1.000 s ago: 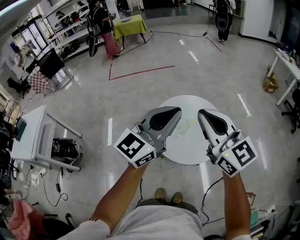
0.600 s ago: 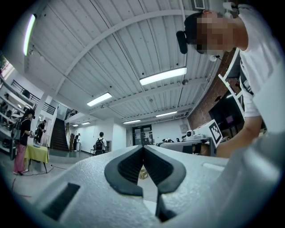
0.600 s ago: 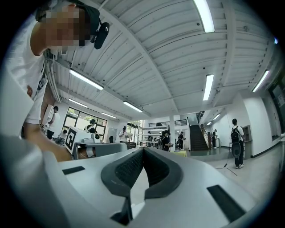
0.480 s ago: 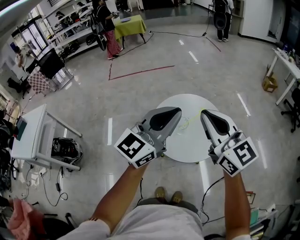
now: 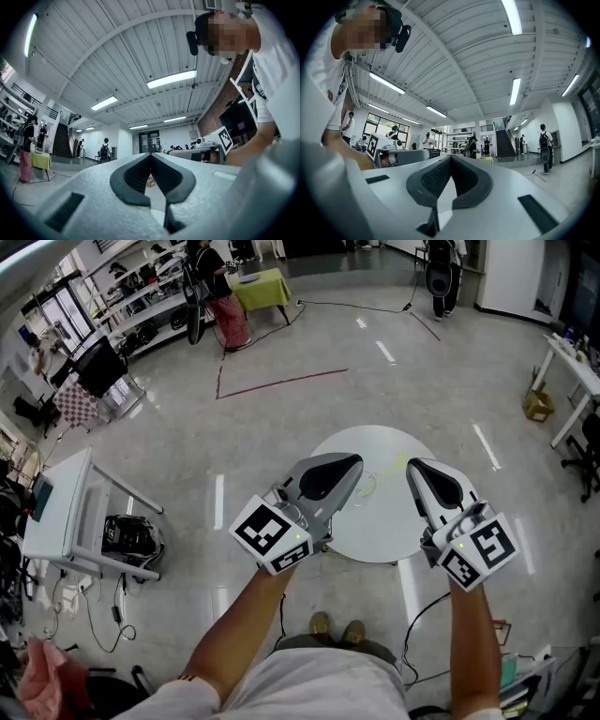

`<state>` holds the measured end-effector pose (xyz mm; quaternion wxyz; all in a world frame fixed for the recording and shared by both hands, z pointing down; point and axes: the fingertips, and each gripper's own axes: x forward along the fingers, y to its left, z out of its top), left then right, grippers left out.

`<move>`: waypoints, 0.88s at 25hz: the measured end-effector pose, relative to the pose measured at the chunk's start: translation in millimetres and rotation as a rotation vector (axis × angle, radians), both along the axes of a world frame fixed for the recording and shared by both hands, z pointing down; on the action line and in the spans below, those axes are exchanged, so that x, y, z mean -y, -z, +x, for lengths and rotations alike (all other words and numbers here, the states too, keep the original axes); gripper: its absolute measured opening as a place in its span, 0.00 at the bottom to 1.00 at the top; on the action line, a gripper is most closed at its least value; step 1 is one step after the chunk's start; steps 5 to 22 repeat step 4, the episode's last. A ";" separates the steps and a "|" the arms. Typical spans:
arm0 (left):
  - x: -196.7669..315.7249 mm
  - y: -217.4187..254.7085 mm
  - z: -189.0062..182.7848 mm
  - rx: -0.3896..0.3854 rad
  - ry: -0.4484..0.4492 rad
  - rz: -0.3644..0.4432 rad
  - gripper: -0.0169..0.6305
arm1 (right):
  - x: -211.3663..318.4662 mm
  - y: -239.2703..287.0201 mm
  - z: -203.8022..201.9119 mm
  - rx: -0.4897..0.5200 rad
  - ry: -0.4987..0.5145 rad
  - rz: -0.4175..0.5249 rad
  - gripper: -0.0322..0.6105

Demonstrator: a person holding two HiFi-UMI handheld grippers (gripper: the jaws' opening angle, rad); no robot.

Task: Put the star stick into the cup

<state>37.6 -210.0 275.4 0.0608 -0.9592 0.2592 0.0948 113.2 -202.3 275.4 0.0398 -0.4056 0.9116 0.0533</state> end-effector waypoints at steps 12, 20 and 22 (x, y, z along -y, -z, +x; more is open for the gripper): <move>1.3 -2.0 -1.9 0.001 -0.002 -0.003 0.05 | 0.5 -2.4 -2.9 -0.004 0.000 -0.003 0.07; 1.3 -2.0 -1.9 0.001 -0.002 -0.003 0.05 | 0.5 -2.4 -2.9 -0.004 0.000 -0.003 0.07; 1.3 -2.0 -1.9 0.001 -0.002 -0.003 0.05 | 0.5 -2.4 -2.9 -0.004 0.000 -0.003 0.07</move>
